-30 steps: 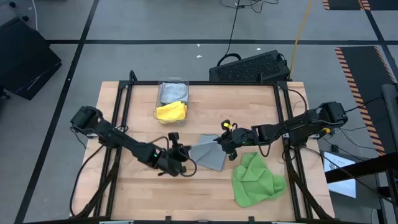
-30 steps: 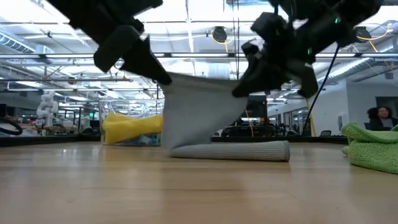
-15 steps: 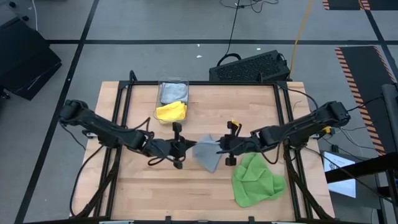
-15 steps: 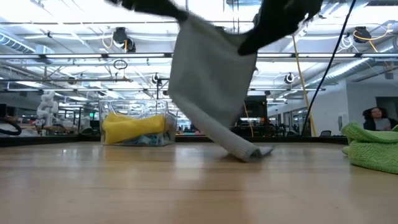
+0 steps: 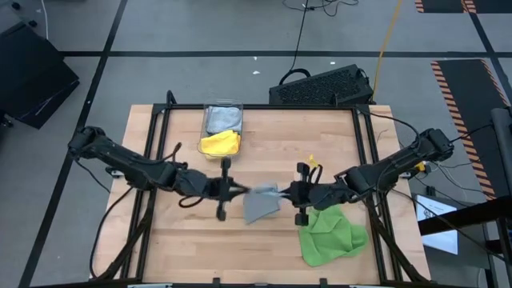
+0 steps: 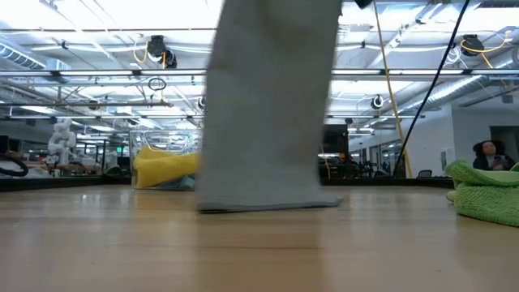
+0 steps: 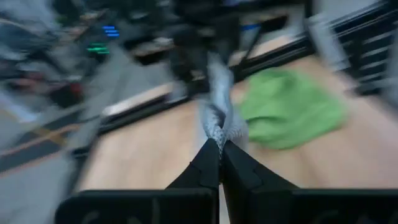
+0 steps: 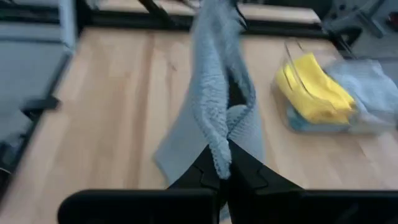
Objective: Fold microfiber towels
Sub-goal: Fold the gray towel on the table
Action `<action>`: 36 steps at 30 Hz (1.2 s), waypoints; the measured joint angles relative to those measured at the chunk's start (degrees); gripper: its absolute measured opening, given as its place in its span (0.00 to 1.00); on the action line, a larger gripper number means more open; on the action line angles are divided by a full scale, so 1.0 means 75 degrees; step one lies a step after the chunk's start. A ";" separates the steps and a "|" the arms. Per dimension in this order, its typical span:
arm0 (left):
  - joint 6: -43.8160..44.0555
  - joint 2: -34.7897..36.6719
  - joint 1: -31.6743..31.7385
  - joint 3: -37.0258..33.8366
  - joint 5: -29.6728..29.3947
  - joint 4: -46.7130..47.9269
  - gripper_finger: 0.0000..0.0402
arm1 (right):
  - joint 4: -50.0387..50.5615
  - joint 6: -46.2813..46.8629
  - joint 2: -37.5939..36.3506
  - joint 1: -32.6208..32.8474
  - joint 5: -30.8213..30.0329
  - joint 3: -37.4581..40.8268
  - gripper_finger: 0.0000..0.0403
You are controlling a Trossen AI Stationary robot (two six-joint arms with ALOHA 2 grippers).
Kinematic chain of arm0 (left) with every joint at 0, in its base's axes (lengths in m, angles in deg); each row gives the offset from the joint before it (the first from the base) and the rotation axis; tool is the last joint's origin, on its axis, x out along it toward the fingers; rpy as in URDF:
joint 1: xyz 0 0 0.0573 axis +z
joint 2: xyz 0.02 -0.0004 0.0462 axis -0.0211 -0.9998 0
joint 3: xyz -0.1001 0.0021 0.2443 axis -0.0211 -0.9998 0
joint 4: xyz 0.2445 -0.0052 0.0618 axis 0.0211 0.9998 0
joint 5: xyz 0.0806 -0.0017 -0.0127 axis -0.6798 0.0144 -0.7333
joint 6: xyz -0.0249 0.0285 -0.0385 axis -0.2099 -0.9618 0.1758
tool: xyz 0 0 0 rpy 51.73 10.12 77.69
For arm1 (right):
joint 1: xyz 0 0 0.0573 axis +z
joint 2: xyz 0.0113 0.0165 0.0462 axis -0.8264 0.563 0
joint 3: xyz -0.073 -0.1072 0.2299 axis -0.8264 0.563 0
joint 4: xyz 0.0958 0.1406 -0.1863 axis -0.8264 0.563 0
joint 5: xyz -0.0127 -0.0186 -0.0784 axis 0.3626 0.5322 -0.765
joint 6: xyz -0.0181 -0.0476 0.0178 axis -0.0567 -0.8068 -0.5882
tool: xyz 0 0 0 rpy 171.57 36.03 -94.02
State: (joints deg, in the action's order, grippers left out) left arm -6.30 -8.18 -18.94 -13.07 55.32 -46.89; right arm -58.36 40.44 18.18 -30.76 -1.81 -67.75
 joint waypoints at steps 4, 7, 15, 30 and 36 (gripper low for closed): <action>0.0310 0.0090 -0.0325 -0.0006 0.0517 -0.0081 0.02 | -0.0010 0.0236 0.0012 0.0312 -0.0199 -0.0232 0.00; 0.0266 0.0084 -0.0595 -0.0006 0.0612 0.0048 0.01 | -0.0016 0.0509 0.0009 0.0548 -0.0638 -0.0333 0.00; 0.0204 0.0229 -0.1124 0.0000 -0.0436 0.0360 0.01 | -0.0062 0.0904 0.0021 0.0954 -0.0769 -0.0395 0.00; 0.1037 -0.0162 0.1073 -0.0707 -0.1074 0.1560 0.02 | -0.2046 -0.0345 0.0018 -0.1770 0.0024 0.1963 0.00; 0.1030 -0.0730 0.1823 -0.1007 -0.0032 0.1161 0.02 | -0.4622 -0.0581 0.0046 -0.2648 0.1057 0.3439 0.00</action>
State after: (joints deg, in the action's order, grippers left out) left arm 1.42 -13.65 -5.26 -20.62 55.07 -38.18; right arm -93.02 36.09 18.53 -50.62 6.12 -41.96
